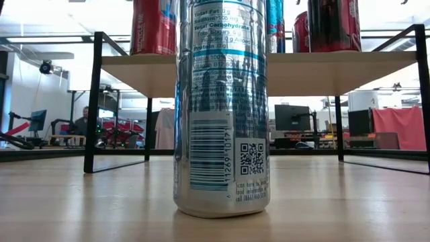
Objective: Place canned beverage on shelf
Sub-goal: Put the blue soda can on the shelf
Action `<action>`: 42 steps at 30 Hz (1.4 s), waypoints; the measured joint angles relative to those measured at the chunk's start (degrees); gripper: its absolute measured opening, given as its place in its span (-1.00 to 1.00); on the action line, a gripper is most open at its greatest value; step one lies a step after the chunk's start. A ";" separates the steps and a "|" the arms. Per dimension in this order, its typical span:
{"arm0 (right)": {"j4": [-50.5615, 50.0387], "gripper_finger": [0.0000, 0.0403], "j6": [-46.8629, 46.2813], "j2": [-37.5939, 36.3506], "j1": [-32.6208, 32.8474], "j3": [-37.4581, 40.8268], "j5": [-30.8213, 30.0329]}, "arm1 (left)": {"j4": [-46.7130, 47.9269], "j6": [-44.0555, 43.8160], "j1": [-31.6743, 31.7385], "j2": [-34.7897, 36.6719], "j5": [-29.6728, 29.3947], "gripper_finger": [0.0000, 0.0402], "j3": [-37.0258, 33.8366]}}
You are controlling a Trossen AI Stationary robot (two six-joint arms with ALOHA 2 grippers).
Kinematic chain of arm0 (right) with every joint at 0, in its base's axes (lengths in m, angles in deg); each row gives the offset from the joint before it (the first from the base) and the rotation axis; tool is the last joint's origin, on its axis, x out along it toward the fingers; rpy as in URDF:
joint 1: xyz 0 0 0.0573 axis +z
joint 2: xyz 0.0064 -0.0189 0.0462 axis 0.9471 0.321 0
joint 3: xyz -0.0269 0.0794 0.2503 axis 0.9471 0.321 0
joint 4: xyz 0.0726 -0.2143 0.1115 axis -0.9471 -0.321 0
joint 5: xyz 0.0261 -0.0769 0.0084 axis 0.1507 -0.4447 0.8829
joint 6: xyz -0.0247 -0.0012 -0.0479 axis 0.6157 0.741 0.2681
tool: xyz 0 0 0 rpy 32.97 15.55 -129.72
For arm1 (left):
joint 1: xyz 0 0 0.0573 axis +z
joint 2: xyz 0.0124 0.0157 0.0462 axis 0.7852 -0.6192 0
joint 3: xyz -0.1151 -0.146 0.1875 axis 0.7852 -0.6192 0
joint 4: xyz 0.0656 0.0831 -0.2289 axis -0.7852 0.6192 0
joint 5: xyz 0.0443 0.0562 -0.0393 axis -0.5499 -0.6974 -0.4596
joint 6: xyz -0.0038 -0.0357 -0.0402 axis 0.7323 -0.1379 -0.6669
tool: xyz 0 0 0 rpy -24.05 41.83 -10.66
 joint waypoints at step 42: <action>-0.09 0.99 0.03 0.00 0.00 0.00 -0.01 | -1.34 -5.26 5.00 -1.78 3.92 0.48 -1.45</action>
